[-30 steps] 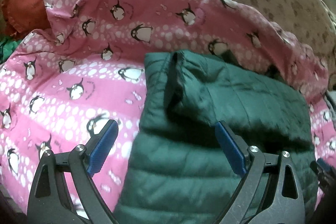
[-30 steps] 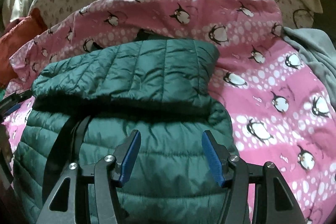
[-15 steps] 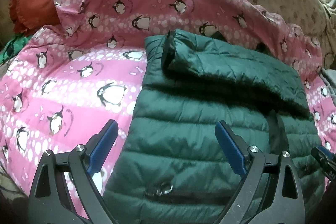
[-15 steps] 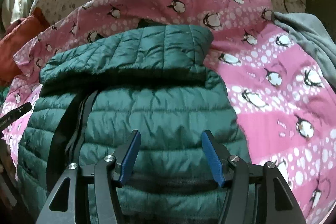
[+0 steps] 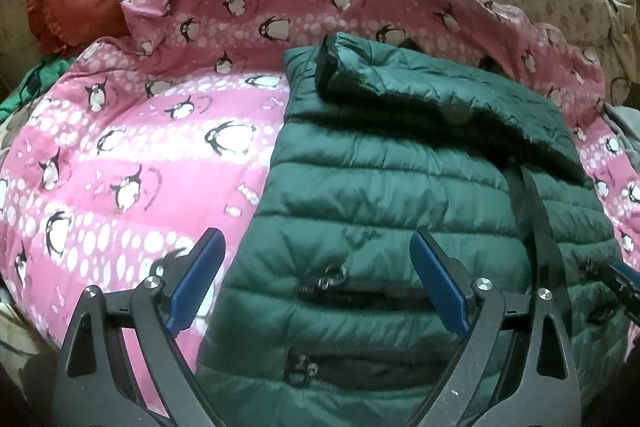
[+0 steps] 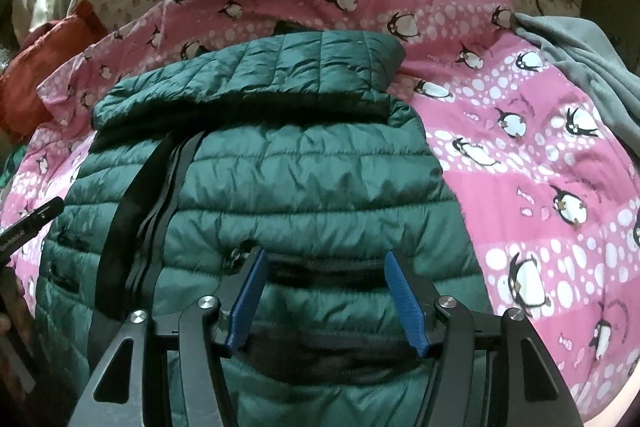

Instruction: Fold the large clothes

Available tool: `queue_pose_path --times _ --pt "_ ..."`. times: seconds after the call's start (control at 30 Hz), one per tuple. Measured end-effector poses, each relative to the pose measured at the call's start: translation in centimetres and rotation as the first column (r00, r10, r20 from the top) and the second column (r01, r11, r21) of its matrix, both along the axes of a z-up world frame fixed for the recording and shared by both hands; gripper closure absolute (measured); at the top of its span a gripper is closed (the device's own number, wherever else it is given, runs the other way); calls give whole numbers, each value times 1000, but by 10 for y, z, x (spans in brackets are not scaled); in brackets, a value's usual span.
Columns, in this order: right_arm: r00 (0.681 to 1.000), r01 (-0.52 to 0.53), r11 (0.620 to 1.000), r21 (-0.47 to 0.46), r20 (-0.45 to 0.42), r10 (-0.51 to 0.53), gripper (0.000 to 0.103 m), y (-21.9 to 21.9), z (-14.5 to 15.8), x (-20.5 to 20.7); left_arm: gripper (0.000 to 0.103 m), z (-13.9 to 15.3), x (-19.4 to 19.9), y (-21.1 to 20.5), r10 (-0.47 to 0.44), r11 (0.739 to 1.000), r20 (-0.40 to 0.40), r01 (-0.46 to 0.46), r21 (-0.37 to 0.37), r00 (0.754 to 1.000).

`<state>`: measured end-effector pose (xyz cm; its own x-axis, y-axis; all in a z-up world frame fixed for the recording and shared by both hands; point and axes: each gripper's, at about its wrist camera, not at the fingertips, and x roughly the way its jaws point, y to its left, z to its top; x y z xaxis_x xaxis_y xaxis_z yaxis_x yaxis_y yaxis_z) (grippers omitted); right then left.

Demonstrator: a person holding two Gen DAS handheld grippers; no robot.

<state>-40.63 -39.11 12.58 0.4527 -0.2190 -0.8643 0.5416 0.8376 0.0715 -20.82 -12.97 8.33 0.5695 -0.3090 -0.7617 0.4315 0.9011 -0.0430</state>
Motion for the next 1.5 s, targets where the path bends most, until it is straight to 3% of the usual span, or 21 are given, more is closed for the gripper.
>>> queue_pose_path --times 0.7,1.2,1.4,1.5 --pt "1000 -5 1000 19 5 5 44 17 13 -54 9 -8 -42 46 -18 1000 -50 18 12 999" --pt "997 56 997 55 -47 -53 38 -13 14 -111 9 -38 -38 104 49 995 -244 -67 -69 969" --pt "998 23 986 162 -63 -13 37 -20 -3 -121 9 -47 -39 121 -1 989 -338 -49 -141 941" --pt "999 1 976 218 -44 9 35 -22 -10 -125 9 -52 -42 124 -23 990 -361 -30 -139 932"
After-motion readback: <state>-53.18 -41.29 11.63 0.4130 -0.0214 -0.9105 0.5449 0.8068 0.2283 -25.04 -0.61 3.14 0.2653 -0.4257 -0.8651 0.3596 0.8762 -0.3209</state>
